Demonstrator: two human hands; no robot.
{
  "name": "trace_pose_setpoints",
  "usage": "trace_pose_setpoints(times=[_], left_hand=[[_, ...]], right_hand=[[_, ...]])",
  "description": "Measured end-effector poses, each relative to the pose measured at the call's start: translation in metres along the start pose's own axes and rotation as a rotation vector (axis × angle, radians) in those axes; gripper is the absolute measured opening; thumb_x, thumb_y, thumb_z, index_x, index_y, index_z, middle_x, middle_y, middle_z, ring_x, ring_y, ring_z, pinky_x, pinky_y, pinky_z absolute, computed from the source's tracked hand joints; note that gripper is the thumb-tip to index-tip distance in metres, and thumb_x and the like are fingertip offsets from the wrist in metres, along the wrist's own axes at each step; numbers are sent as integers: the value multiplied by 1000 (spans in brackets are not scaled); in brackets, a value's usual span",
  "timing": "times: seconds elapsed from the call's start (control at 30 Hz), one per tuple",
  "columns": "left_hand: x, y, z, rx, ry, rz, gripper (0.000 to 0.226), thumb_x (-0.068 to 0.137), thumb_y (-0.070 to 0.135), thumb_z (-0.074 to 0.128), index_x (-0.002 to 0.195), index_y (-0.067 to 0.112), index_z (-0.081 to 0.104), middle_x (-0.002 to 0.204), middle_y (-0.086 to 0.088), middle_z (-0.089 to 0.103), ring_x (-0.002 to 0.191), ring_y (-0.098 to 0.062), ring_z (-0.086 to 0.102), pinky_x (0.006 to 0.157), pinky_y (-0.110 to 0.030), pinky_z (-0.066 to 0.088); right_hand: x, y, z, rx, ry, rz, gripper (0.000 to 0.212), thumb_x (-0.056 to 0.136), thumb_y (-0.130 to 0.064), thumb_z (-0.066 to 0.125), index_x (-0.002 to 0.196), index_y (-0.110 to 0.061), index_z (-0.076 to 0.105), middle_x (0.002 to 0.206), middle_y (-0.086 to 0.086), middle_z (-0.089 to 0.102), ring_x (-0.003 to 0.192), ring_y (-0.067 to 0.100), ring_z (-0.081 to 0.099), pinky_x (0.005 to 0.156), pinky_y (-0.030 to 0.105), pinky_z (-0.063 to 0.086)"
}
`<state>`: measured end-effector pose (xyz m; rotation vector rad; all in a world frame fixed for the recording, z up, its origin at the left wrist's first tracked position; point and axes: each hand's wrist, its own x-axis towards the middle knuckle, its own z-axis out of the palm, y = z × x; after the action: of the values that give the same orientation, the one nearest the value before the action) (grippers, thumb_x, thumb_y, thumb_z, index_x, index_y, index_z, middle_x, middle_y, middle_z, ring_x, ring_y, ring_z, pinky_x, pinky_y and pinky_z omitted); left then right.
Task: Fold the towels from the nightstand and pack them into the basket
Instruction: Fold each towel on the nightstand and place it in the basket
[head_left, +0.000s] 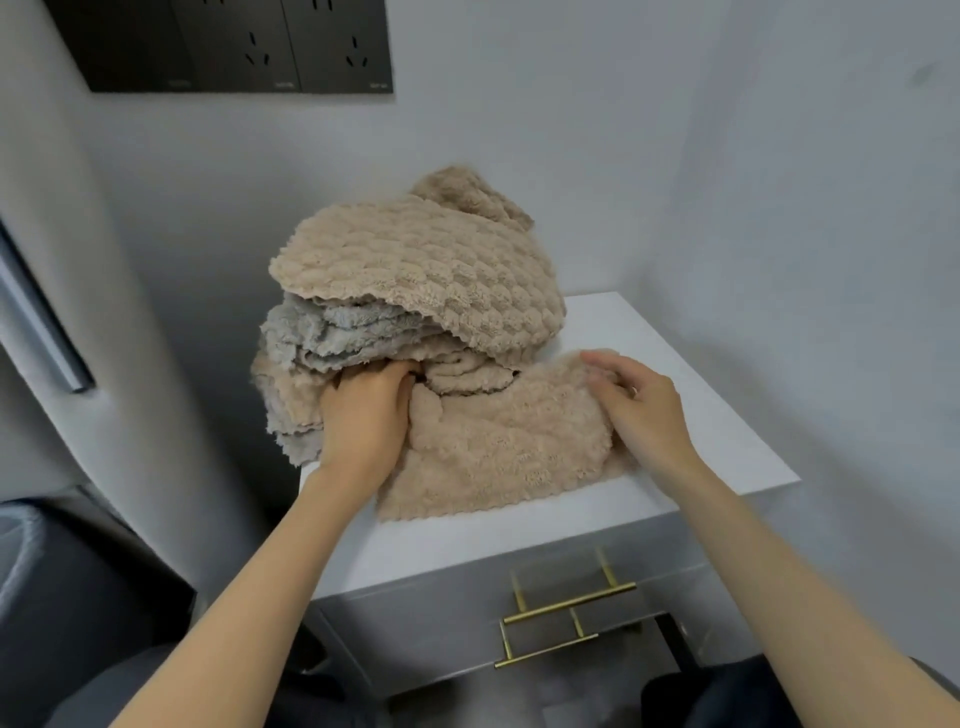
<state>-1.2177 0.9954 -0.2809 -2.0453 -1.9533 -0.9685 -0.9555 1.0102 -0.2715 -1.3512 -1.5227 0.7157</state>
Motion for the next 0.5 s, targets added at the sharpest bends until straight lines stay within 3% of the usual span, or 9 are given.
trace_pose_setpoints(times=[0.1,0.17,0.27,0.4,0.5], left_hand=[[-10,14,-12,-254,5,10,23,100,15,43,110,15,64,99,1,68,90,-13,59,78,-32,47],[-19,27,-21,-442,50,-27,19,101,15,42,104,20,60,93,9,62,76,1,53,69,-22,42],[-32,40,-33,-649,176,-145,20,102,15,40,102,23,58,77,15,53,57,0,43,55,-16,32],[-39,44,-44,-709,144,-221,19,102,16,40,100,22,58,65,7,50,47,-9,36,42,-16,28],[-37,35,-39,-616,11,-261,20,100,14,42,97,22,60,79,8,59,58,0,48,52,-7,35]], right_hand=[[-6,-4,-17,109,31,-31,28,93,-12,57,96,-35,72,104,-20,69,104,-3,60,97,29,48],[-14,-7,-28,132,103,-66,29,93,-9,56,92,-33,72,101,-17,70,104,4,63,94,30,49],[-25,-12,-43,152,270,-92,29,94,-8,52,90,-31,69,94,-16,69,99,5,63,84,26,50],[-34,-17,-60,84,340,-117,23,95,-14,52,90,-34,63,91,-18,66,93,1,61,78,21,47],[-32,-9,-69,-82,239,-53,14,93,-21,57,91,-34,62,83,-10,68,80,-1,62,70,18,45]])
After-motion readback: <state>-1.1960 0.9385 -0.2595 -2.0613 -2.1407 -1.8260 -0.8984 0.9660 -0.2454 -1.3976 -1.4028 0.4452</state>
